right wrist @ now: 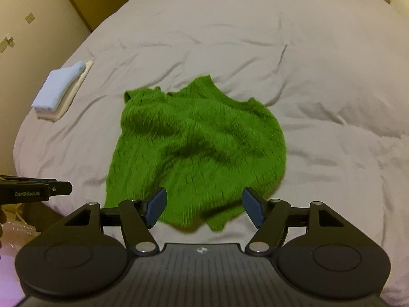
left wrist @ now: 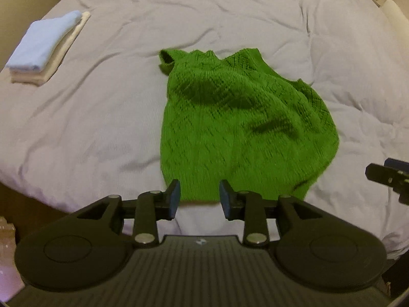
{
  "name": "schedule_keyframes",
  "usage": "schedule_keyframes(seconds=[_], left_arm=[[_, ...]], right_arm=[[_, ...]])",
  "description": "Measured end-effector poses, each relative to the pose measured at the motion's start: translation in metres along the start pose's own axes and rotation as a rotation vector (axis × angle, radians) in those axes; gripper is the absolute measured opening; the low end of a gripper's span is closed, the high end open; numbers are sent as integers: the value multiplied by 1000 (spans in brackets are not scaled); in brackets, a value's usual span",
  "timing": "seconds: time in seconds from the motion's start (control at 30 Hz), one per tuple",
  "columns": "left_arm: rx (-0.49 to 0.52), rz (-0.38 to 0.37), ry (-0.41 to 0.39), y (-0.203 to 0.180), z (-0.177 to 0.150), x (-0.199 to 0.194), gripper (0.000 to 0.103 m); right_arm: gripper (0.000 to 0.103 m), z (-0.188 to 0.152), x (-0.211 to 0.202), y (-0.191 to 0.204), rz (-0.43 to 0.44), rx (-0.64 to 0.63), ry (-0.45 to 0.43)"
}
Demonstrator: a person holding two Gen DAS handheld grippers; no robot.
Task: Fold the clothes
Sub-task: 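Release the vest onto the bed with both grippers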
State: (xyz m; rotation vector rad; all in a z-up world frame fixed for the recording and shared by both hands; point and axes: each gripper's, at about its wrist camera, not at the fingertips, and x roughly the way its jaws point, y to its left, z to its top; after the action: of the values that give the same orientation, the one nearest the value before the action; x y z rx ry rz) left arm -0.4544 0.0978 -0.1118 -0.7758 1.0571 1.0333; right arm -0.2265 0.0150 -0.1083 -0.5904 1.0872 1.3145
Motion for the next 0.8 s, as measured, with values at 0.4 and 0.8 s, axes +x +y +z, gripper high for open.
schedule_keyframes(seconds=[0.4,0.8], left_arm=[[0,12,-57,-27,-76,-48,35],[-23,-5,-63,-21,-102,-46,39]], right_arm=[[72,-79,-59,-9,23,-18,-56],[72,-101,-63,-25,27,5,-74]])
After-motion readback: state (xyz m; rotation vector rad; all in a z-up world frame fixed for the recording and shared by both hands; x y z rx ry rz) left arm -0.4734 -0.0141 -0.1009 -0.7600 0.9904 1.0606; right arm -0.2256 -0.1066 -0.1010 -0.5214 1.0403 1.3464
